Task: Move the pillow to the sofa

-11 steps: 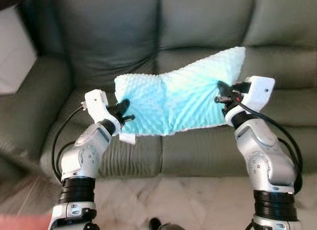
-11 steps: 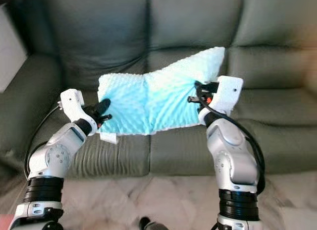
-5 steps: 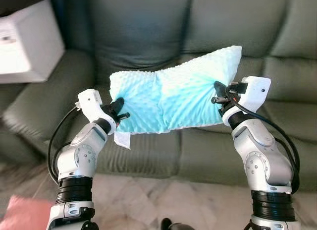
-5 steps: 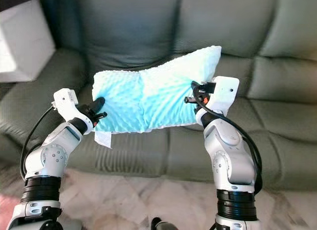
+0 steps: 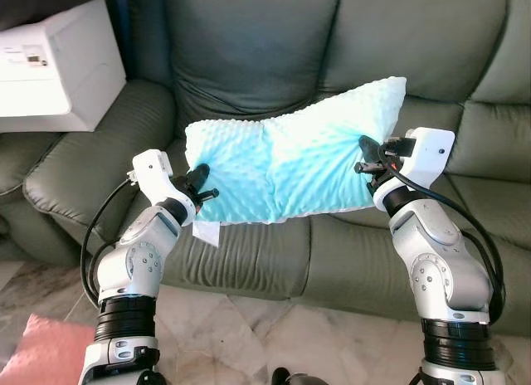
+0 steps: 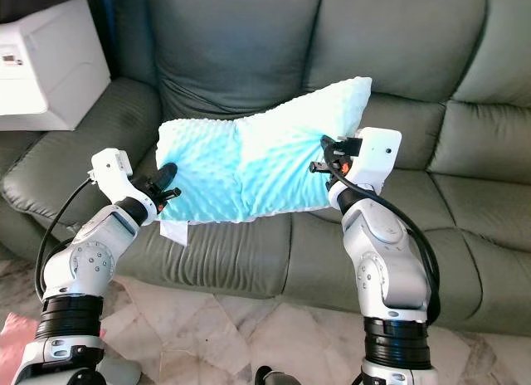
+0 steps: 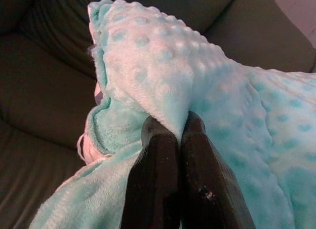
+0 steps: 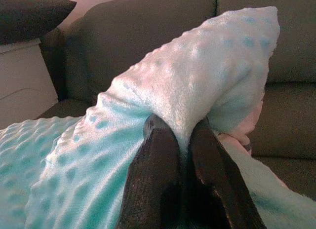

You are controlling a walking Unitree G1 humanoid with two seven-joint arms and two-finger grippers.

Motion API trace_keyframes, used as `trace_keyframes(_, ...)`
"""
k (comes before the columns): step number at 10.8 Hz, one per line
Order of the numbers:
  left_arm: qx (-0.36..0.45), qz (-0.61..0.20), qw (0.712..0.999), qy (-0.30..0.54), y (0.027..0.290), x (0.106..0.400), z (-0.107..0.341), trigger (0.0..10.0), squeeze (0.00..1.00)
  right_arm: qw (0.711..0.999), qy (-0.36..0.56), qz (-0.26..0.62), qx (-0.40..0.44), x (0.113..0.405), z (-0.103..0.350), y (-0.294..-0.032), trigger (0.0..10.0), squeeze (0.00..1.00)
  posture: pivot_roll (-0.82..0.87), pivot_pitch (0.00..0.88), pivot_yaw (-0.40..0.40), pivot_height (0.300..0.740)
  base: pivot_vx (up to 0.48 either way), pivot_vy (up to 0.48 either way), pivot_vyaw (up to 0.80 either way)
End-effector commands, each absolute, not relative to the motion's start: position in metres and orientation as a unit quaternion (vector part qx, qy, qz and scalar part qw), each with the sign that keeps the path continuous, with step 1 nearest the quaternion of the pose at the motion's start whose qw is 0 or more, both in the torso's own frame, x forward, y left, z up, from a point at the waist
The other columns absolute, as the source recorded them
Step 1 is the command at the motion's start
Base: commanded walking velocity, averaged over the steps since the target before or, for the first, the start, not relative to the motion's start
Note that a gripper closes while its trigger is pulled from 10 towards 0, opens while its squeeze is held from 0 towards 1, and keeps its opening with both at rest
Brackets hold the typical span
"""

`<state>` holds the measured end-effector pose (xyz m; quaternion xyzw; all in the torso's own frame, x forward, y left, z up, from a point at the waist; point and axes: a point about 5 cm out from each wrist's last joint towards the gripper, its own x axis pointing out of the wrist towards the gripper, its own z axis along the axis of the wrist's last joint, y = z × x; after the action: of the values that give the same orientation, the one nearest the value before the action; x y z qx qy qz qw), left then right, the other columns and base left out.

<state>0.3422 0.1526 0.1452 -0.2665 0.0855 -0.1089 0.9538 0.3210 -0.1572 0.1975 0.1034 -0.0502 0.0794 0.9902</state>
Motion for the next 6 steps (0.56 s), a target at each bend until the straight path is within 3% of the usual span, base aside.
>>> trace_keyframes(1, -0.259, -0.116, 0.955, 0.083, 0.1505, 0.3436, 0.1480, 0.0, 0.00, 0.990, -0.067, 0.078, 0.100, 0.3207, 0.2050, -0.1595, 10.0, 0.00, -0.17, 0.107, -0.032, 0.740, 0.000, 0.000, 0.00)
trace_keyframes(2, -0.259, -0.115, 0.956, 0.082, 0.1511, 0.3442, 0.1484, 0.0, 0.00, 0.989, -0.065, 0.079, 0.102, 0.3208, 0.2045, -0.1591, 10.0, 0.00, -0.17, 0.108, -0.032, 0.740, 0.000, 0.000, 0.00)
trace_keyframes(5, -0.258, -0.113, 0.956, 0.075, 0.1520, 0.3461, 0.1519, 0.0, 0.00, 0.990, -0.061, 0.080, 0.103, 0.3213, 0.2041, -0.1586, 10.0, 0.00, -0.17, 0.108, -0.031, 0.740, 0.000, 0.000, -0.75)
trace_keyframes(6, -0.260, -0.112, 0.956, 0.074, 0.1519, 0.3460, 0.1520, 0.0, 0.00, 0.989, -0.064, 0.080, 0.105, 0.3213, 0.2045, -0.1589, 10.0, 0.00, -0.17, 0.107, -0.031, 0.740, 0.000, 0.000, 0.00)
